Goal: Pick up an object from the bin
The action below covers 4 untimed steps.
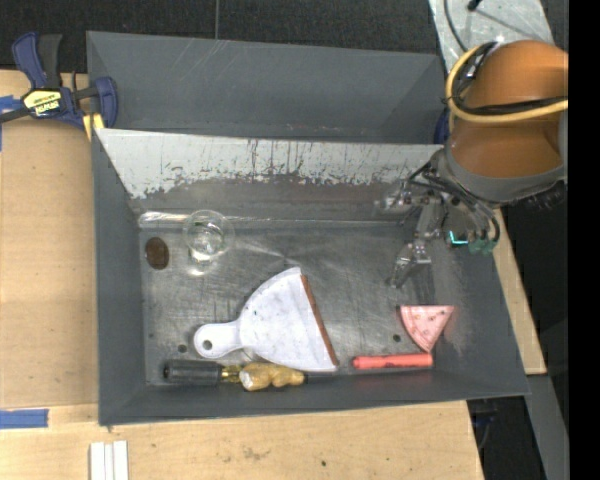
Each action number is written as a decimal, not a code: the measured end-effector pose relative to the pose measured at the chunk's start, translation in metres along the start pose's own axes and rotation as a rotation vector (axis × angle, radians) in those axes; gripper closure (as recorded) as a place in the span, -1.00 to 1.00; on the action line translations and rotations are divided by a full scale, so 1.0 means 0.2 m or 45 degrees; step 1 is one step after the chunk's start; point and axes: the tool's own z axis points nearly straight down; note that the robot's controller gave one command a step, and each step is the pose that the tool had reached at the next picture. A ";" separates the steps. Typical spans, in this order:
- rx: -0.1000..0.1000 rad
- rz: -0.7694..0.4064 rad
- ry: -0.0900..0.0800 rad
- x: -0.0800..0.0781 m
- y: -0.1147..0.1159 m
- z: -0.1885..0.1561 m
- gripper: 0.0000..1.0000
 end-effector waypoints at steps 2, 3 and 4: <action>0.001 -0.070 -0.023 0.09 -0.05 0.10 -1.00; 0.006 -0.263 -0.012 0.20 0.03 0.36 -1.00; -0.001 -0.443 -0.010 0.28 0.10 0.53 -1.00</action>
Offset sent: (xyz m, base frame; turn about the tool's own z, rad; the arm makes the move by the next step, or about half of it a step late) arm -0.0622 -0.0371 -0.0744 -0.1310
